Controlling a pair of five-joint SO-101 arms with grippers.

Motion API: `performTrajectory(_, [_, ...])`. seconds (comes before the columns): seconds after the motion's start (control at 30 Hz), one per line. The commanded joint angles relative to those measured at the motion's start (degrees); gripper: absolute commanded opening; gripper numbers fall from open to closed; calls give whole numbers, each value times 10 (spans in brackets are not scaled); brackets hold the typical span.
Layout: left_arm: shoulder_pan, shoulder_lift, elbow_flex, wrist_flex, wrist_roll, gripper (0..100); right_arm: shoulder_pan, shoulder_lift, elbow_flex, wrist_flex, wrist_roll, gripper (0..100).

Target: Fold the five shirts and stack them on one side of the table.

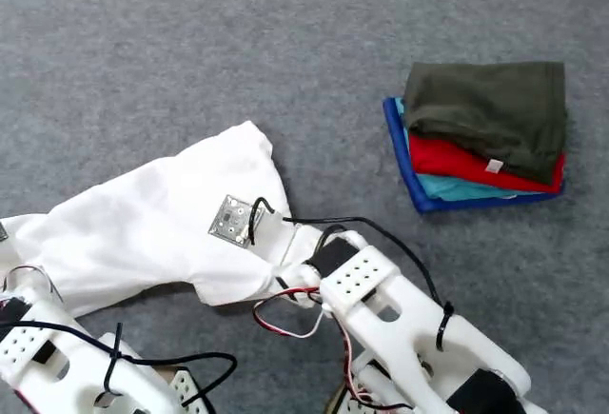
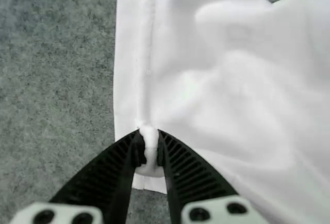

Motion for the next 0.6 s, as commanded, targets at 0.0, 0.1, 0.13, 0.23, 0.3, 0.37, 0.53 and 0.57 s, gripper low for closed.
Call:
performTrajectory(0.0, [3, -9, -6, -4, -4, 19, 11, -14, 2, -15, 5, 2])
performTrajectory(0.1, [3, -9, -6, -4, -4, 19, 11, -14, 9, -23, 5, 3])
performTrajectory(0.13, [3, -9, -6, -4, -4, 19, 11, -14, 14, -27, 5, 3])
performTrajectory(0.23, [3, -9, -6, -1, -4, 19, 11, -14, 14, -27, 5, 5])
performTrajectory(0.3, [3, -9, -6, 0, -4, 19, 11, -14, 14, -27, 8, 5])
performTrajectory(0.37, [3, -9, -6, 0, -4, 22, 11, -16, 15, -25, 19, 7])
performTrajectory(0.53, [-4, -10, -6, 1, -4, 165, 11, -17, 13, -21, 16, 111])
performTrajectory(0.57, [-4, -10, -5, 2, -4, 178, 12, -17, 13, -21, 16, 147])
